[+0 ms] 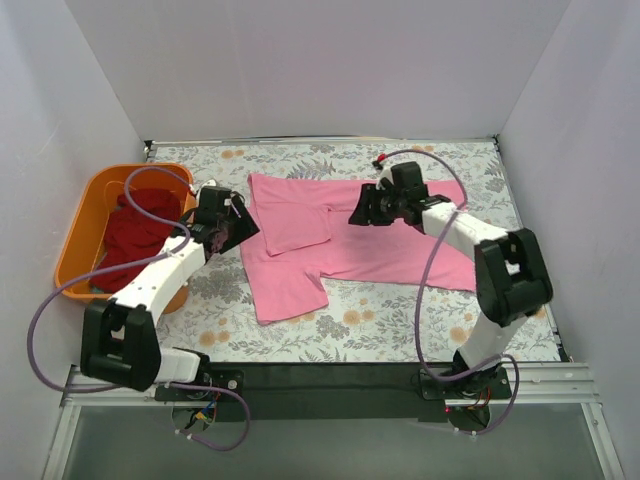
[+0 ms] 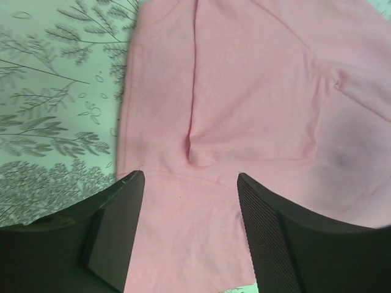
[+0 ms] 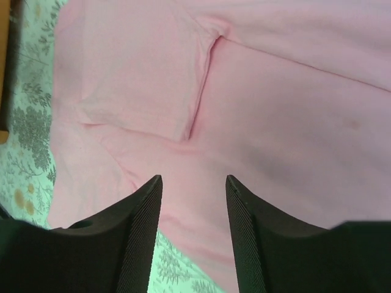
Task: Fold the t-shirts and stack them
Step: Fold the tshirt
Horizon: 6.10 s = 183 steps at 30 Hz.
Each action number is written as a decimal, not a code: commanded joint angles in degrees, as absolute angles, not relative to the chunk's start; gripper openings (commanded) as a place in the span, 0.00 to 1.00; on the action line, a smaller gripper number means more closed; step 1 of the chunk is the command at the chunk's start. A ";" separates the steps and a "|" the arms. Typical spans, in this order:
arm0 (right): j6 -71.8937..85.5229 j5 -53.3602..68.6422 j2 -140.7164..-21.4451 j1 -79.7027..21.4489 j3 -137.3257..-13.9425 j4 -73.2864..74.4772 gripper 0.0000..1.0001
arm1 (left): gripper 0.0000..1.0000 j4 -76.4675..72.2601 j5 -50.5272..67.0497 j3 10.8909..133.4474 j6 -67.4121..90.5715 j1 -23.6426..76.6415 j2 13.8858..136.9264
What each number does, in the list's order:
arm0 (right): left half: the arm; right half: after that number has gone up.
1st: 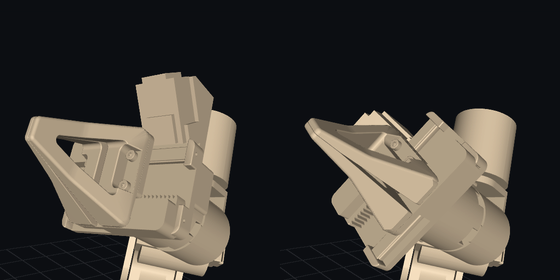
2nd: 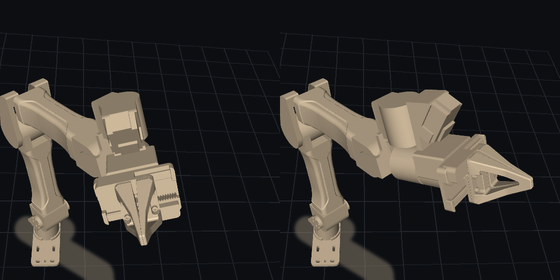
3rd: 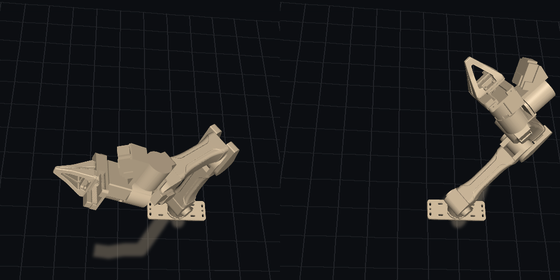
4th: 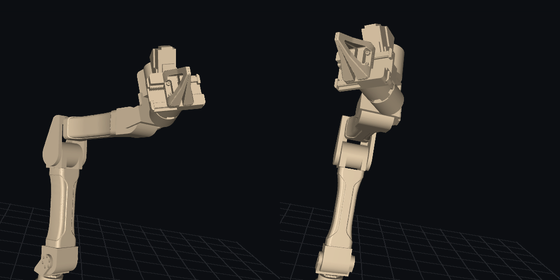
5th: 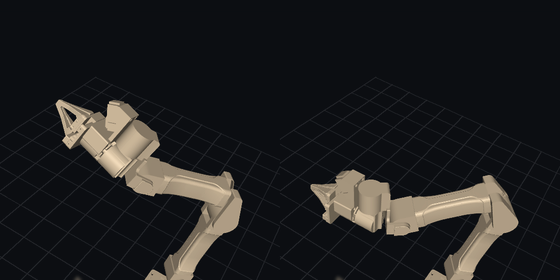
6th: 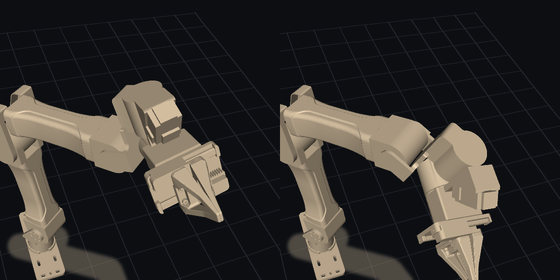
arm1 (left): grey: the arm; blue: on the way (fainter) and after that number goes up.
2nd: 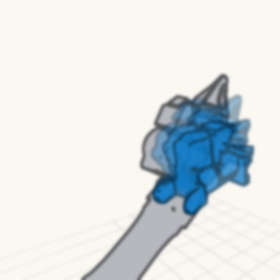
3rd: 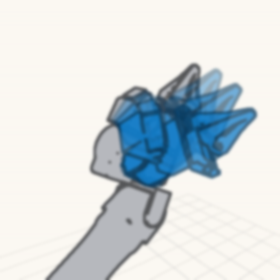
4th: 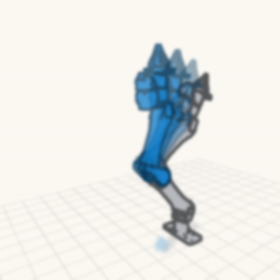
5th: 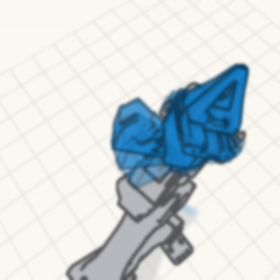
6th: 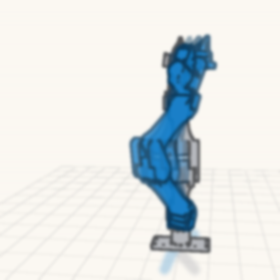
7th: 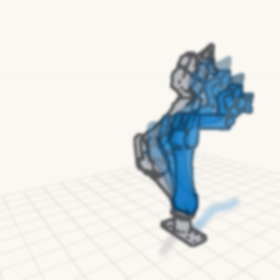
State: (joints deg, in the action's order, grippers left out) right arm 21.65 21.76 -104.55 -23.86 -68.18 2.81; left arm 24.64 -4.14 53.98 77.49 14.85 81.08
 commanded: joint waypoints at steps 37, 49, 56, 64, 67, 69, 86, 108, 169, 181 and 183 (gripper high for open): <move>22.49 -14.24 -59.06 2.20 -35.60 28.47 0.88 | 0.43 22.59 -9.14 49.40 74.27 15.91 91.32; 23.73 -12.93 -64.86 5.80 -34.02 23.56 0.69 | 0.05 25.22 -10.55 48.78 73.21 18.11 92.20; 24.61 -12.22 -66.35 6.68 -32.08 21.36 0.63 | 0.00 26.37 -11.51 48.43 72.51 18.19 91.67; 24.52 -11.51 -67.67 8.17 -30.59 17.93 0.53 | 0.00 26.54 -11.25 48.52 72.51 18.19 91.49; 24.52 -11.60 -68.29 8.17 -29.88 16.26 0.51 | 0.00 26.54 -11.07 48.43 72.51 18.19 91.32; 24.43 -11.86 -68.90 8.17 -29.97 15.39 0.50 | 0.00 26.46 -11.07 48.34 72.51 18.19 91.23; 24.08 -11.60 -64.60 8.17 -29.44 19.75 0.01 | 0.00 28.65 -10.02 46.06 73.21 18.11 88.08; 17.68 -5.89 -68.02 8.09 -47.54 32.96 0.01 | 0.00 40.87 -3.62 51.50 72.42 11.34 74.79; 13.10 -1.23 -105.74 8.17 -77.34 29.79 0.06 | 0.00 34.54 12.31 69.96 75.14 3.52 99.50; 14.41 -1.76 -103.88 8.09 -79.63 29.36 0.01 | 0.00 35.42 10.20 69.79 76.20 3.43 95.80; 14.41 -1.85 -104.41 8.09 -79.89 29.27 0.01 | 0.00 35.07 10.28 69.78 76.38 3.43 96.33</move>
State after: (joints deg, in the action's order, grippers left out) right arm 14.02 -1.28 -105.78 7.86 -77.60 31.00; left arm 36.05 12.14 68.10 75.59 4.03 99.50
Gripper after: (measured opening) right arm 0.012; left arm 0.032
